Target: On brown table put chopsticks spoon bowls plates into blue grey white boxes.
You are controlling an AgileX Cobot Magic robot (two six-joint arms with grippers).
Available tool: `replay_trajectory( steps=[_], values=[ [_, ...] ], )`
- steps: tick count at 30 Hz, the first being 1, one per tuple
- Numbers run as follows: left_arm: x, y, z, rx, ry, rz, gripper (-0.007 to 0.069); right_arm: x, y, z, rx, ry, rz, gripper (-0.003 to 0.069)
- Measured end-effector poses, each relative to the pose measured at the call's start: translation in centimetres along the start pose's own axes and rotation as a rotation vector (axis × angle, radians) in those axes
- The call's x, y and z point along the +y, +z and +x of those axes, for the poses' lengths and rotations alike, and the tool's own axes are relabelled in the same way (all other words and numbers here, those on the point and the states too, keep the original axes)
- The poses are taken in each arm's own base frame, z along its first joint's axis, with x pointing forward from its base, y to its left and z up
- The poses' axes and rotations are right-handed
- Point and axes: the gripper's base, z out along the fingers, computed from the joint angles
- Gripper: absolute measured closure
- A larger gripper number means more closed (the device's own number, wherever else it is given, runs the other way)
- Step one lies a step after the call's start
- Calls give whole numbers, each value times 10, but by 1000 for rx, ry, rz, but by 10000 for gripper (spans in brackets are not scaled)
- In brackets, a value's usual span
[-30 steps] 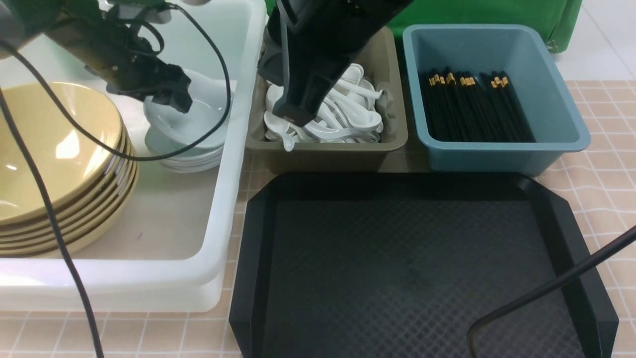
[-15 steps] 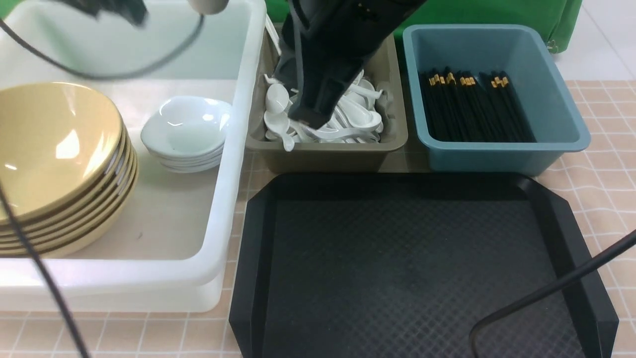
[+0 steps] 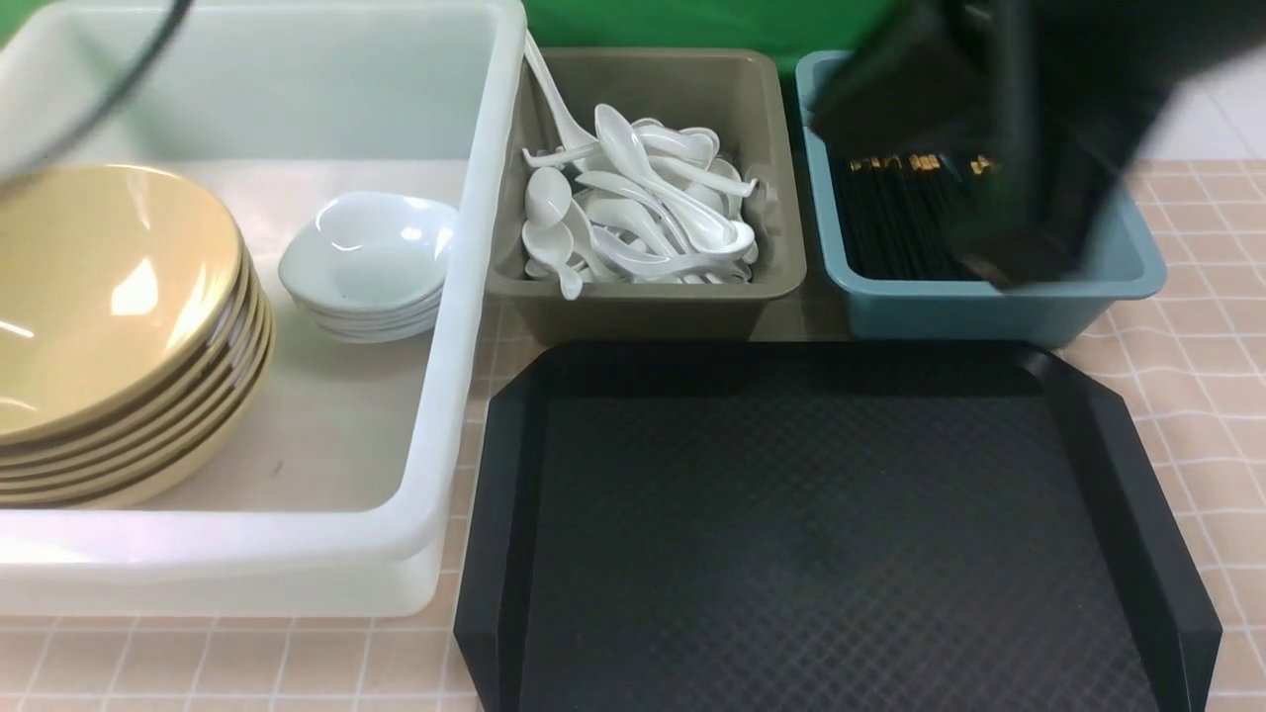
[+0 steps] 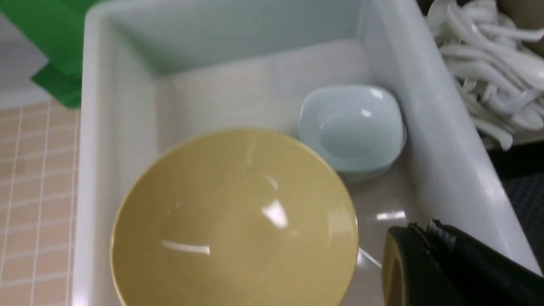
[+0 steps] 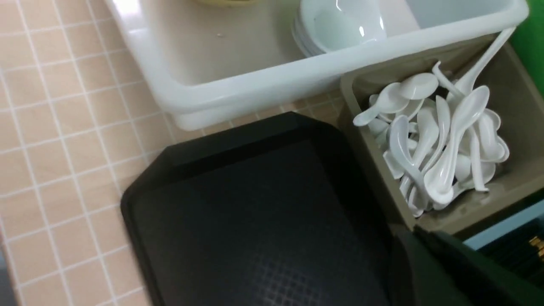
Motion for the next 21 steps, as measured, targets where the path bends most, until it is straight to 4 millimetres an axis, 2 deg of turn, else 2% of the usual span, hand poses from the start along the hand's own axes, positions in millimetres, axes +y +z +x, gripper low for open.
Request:
replay_trajectory(
  steps=[2, 5, 6, 8, 9, 10, 11, 12, 17, 21],
  values=[
    [-5, 0, 29, 16, -13, -9, 622, 4, -6, 11, -45, 27, 12, 608],
    [-10, -4, 59, -9, -14, -30, 622, 10, -14, 29, -99, 56, 27, 607],
    [-15, -4, 82, -22, -18, -32, 622, 15, -22, 42, -147, 77, 40, 606],
    [-20, -3, 109, -39, -19, -36, 622, 21, -27, 59, -194, 88, 51, 606],
    [-21, 0, 114, -30, -19, -34, 622, 21, -27, 60, -207, 89, 55, 606],
    [-25, -2, 135, -59, -16, -45, 622, 25, -32, 71, -254, 91, 68, 606],
    [-26, -2, 137, -60, -16, -46, 622, 26, -33, 72, -261, 92, 70, 606],
    [-29, -1, 153, -69, -19, -48, 622, 30, -38, 83, -299, 93, 80, 606],
    [-39, 6, 201, -91, -46, -51, 622, 40, -53, 112, -461, 113, 121, 602],
    [-43, 5, 224, -193, -45, -71, 622, 46, -62, 128, -575, 118, 150, 598]
  ],
)
